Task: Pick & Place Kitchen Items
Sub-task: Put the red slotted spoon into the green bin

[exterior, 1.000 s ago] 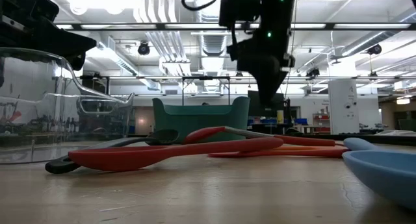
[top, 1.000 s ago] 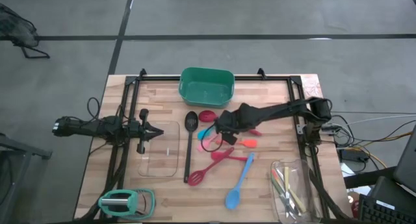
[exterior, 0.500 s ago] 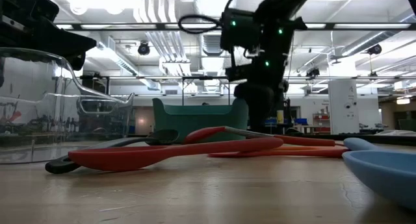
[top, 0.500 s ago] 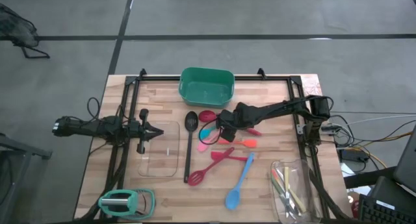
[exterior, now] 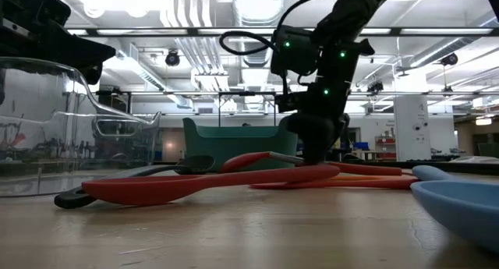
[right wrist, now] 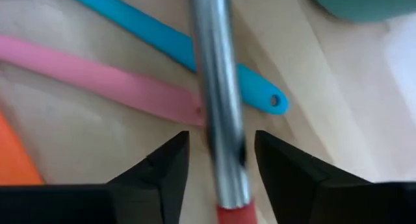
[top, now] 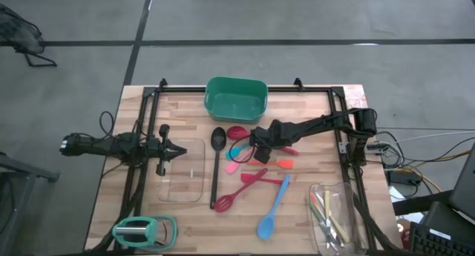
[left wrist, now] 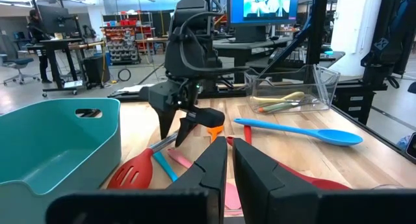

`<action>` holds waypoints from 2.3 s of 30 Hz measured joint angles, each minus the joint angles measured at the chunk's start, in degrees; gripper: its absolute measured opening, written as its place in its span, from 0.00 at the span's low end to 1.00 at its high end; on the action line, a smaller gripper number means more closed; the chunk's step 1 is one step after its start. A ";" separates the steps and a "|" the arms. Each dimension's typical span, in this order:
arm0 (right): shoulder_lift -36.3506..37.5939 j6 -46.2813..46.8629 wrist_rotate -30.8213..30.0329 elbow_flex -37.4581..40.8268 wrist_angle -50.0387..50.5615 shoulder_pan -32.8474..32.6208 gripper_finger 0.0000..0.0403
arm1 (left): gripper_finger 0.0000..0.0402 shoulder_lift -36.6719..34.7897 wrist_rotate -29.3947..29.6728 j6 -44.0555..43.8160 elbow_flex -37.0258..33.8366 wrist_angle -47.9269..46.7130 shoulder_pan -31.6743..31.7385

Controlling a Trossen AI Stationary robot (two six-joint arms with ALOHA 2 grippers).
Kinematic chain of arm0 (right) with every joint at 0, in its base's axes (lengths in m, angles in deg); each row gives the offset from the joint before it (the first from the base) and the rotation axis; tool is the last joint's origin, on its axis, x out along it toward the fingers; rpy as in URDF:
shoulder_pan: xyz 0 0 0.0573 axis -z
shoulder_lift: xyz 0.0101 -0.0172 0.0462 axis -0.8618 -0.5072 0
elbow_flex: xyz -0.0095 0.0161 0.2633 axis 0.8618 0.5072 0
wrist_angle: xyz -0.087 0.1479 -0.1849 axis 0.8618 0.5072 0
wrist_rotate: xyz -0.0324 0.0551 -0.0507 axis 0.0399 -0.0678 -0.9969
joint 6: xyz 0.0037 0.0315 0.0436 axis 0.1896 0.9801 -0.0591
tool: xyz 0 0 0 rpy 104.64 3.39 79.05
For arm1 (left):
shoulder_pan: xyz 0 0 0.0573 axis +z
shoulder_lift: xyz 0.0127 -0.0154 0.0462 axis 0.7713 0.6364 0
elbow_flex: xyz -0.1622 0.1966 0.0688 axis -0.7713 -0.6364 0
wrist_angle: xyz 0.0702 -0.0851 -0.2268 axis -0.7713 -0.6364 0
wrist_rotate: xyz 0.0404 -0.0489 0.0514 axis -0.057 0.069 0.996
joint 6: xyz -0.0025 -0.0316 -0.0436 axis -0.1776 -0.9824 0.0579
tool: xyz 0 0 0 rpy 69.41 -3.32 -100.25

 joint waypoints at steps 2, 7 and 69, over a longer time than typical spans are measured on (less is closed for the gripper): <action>0.00 -0.49 0.76 0.64 -1.62 0.02 0.37 | 0.08 0.00 0.00 0.00 0.00 0.00 0.01; 0.00 -1.25 0.98 0.36 -2.03 0.00 0.23 | 0.08 0.02 0.00 0.00 0.00 0.00 0.02; -6.80 -60.83 -0.55 -29.60 11.51 17.99 0.21 | 0.08 0.01 0.00 0.00 -0.01 0.00 0.02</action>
